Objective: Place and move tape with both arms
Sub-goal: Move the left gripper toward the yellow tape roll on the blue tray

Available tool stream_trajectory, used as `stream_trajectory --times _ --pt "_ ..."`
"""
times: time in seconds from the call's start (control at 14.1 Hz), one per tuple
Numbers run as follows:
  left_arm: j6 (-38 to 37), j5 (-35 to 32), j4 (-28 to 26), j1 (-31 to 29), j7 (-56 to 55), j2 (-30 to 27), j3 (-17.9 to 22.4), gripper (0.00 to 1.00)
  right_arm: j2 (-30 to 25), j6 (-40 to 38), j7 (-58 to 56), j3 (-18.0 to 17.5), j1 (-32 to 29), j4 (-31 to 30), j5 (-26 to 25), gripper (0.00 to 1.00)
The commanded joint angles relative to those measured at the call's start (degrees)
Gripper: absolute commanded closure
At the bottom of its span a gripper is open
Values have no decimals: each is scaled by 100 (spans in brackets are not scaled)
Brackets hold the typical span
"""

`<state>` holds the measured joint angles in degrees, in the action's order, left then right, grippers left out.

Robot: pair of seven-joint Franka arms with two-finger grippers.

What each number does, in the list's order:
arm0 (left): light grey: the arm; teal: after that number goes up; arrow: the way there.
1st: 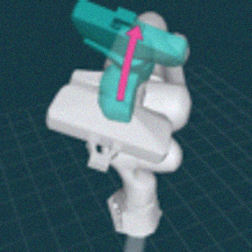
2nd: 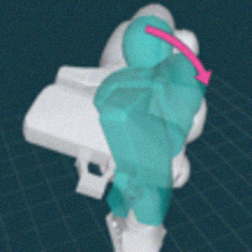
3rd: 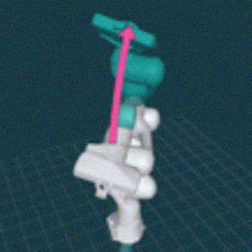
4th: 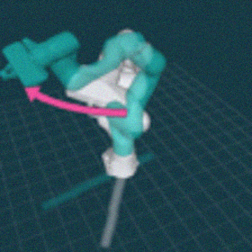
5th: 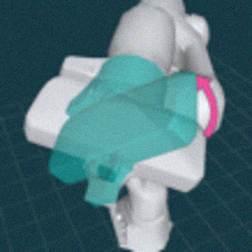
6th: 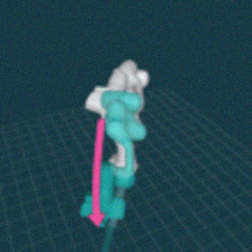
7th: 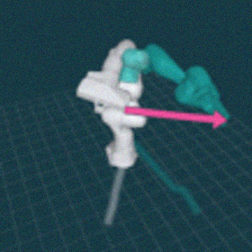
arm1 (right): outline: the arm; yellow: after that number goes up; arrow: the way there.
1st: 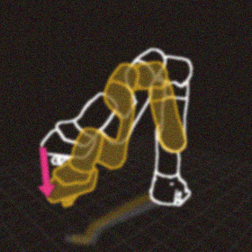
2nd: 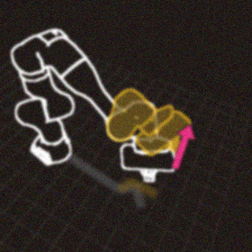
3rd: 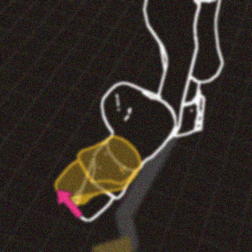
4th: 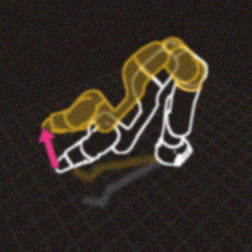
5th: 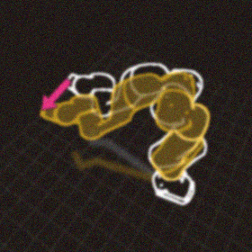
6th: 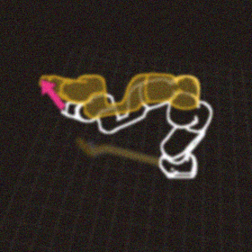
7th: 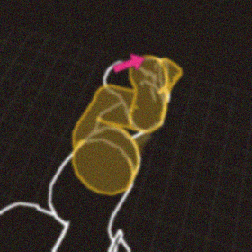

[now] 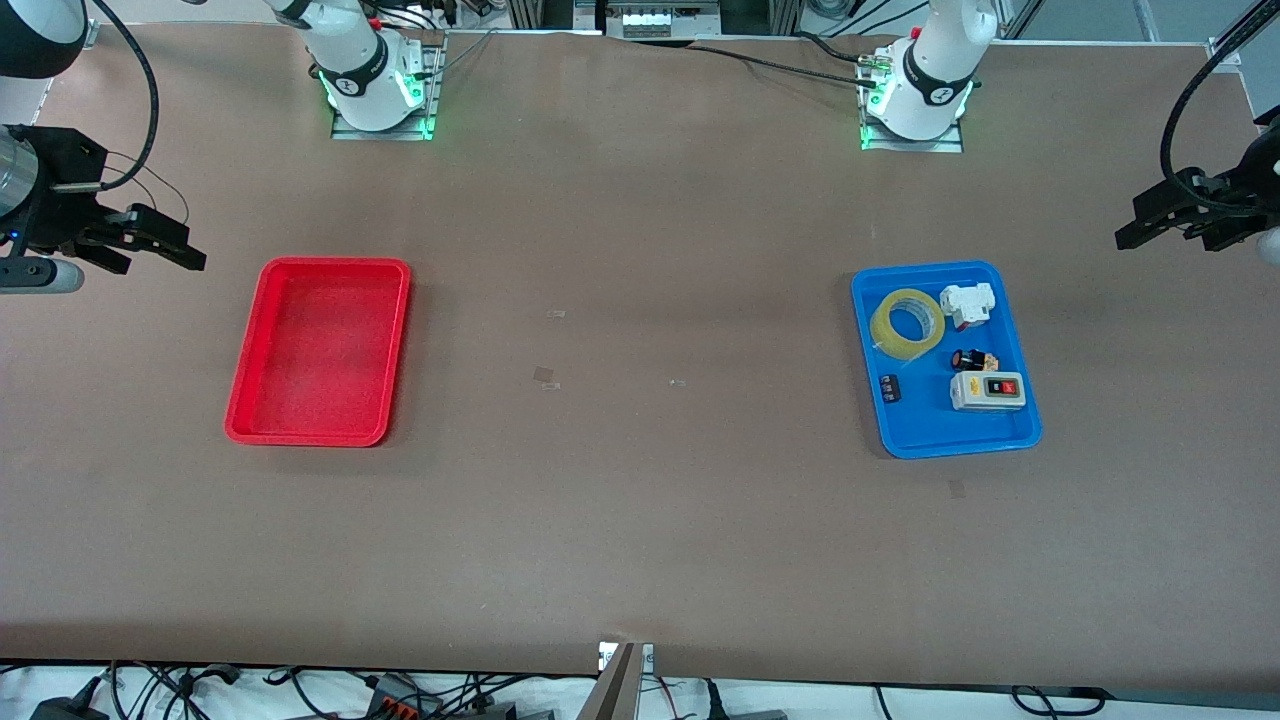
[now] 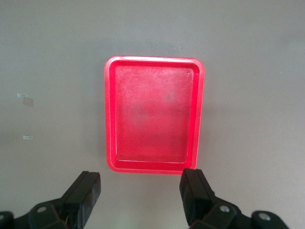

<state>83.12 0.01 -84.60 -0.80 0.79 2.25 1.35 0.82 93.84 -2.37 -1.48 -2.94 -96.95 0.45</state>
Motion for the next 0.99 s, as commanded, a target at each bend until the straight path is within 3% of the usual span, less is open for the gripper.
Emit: stream_trajectory --times 0.0,0.5,0.92 --pt "-67 121 -4 54 -211 -40 32 0 -126 -77 -70 -54 -14 -78 -53 0" --pt "-243 219 -187 36 -132 178 23 0 -109 -24 -71 -63 -23 -60 -36 0" --pt "1670 228 -2242 124 -123 118 -30 0 -100 -15 -80 -54 -23 -43 -53 0"
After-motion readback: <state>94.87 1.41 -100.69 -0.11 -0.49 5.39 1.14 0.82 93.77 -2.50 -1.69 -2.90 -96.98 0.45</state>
